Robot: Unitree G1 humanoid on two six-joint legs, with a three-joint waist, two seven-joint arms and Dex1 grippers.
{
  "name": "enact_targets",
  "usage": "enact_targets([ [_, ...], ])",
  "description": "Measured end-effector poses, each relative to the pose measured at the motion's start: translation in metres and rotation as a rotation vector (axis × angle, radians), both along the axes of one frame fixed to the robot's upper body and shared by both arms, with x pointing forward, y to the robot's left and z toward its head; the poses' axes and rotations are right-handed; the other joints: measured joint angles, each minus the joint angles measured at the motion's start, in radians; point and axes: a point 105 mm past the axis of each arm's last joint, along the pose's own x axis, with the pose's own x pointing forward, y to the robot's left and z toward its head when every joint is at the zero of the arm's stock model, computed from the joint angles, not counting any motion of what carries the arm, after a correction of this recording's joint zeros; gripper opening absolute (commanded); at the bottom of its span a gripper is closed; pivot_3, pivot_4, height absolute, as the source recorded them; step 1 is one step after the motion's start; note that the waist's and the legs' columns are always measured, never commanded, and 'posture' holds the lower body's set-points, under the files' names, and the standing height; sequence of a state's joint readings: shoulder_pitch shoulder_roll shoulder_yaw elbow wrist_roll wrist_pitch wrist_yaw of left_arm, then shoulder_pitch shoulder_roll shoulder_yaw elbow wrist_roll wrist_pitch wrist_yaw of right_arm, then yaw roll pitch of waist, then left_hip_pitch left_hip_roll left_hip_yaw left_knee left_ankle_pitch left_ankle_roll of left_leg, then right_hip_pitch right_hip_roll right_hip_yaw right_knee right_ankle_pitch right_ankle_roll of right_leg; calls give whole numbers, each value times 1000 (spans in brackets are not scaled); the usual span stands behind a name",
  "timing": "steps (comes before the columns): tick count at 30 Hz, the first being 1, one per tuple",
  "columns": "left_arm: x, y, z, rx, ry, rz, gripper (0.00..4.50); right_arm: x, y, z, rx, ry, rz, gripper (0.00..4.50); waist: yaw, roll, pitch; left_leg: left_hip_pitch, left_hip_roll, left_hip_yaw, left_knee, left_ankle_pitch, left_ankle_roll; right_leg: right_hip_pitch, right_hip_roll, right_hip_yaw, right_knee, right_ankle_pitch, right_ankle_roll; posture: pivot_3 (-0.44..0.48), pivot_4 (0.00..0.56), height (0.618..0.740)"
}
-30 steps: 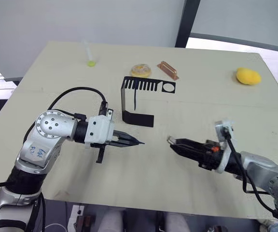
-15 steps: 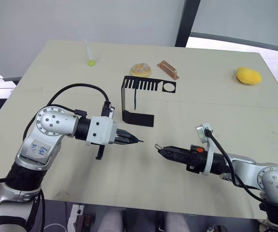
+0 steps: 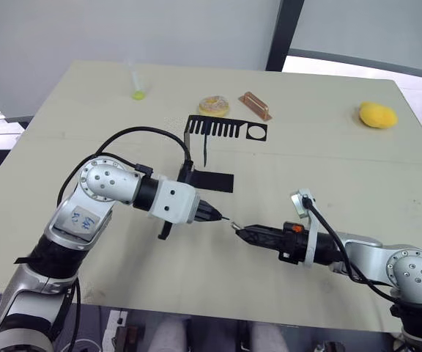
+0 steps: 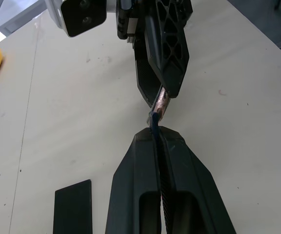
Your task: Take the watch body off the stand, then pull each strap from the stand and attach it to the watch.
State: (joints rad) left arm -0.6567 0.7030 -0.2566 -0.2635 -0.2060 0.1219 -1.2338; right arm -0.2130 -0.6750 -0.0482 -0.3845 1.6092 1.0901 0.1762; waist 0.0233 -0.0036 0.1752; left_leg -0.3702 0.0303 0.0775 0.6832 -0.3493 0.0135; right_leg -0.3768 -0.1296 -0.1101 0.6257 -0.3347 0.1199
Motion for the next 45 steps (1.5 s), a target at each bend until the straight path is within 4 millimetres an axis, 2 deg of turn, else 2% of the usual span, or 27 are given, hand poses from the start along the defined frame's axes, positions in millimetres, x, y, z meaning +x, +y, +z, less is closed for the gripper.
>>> enact_targets([
  [45, -2, -9, -16, 54, -3, -20, 0, 2, -2, -4, -44, -10, -22, 1506, 0, 0, 0, 0, 0, 0, 0, 0, 0, 0, 0, 0, 0, 0, 0, 0, 150, 740],
])
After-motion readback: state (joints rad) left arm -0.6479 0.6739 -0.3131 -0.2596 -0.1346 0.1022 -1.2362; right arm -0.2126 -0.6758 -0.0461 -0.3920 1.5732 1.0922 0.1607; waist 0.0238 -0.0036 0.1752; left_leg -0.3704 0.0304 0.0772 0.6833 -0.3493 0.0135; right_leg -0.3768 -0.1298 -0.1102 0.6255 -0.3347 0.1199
